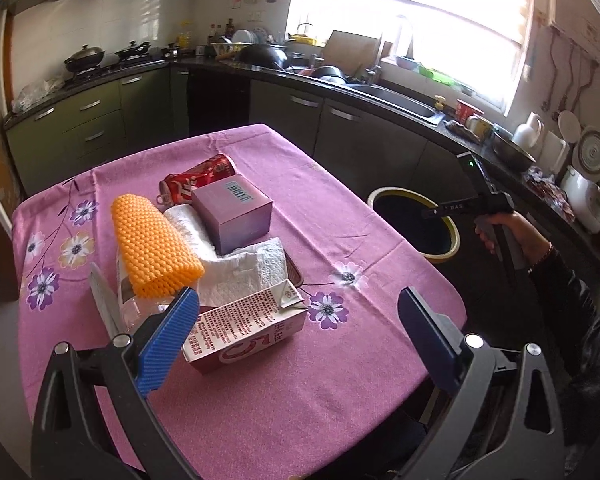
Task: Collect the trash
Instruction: 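Carry the plastic cup over the bin and open the right gripper, then grasp the white milk carton with the left gripper and lift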
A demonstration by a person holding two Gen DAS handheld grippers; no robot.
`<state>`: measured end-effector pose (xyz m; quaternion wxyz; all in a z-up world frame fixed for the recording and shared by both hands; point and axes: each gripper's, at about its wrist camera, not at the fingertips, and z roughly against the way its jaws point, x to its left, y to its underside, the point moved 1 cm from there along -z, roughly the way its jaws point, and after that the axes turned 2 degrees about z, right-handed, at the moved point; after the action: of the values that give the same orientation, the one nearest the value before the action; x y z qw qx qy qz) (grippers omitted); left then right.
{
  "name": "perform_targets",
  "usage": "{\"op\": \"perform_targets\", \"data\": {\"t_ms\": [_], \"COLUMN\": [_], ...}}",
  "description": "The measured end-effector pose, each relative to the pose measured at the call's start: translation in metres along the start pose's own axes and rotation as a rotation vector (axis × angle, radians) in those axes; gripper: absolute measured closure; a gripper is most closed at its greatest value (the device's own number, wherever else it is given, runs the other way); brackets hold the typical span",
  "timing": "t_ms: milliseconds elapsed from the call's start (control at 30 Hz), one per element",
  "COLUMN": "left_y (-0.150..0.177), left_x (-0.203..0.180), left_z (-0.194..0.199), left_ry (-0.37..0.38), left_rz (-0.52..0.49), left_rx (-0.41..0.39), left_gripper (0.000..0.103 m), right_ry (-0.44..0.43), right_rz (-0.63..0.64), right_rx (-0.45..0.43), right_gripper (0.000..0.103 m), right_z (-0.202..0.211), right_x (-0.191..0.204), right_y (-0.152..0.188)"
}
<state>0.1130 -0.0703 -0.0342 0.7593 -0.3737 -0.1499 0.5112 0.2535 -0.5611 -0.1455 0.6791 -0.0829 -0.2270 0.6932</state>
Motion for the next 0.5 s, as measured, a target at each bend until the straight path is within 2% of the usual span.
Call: {"op": "perform_targets", "data": {"t_ms": [100,267,400,500], "left_y": [-0.001,-0.001,0.001,0.004], "left_x": [-0.004,-0.002,0.006,0.009], "left_z": [-0.007,-0.021,-0.048,-0.066], "left_ry": [0.023,0.116,0.192,0.195], "left_rz": [-0.108,-0.322,-0.434,-0.515], "left_rx": [0.034,0.087,0.228,0.302], "left_gripper": [0.008,0.008,0.008,0.008], "right_ry": [-0.03,-0.091,-0.115,-0.137], "right_rz": [0.039,0.082,0.117,0.124], "right_rx": [-0.025,-0.057,-0.062,-0.066], "right_gripper": [0.02,0.02,0.02,0.02], "right_z": [0.017,0.038,0.049,0.055], "right_x": [0.02,0.055,0.078,0.091], "right_y": [0.008,0.029,0.046,0.059]}}
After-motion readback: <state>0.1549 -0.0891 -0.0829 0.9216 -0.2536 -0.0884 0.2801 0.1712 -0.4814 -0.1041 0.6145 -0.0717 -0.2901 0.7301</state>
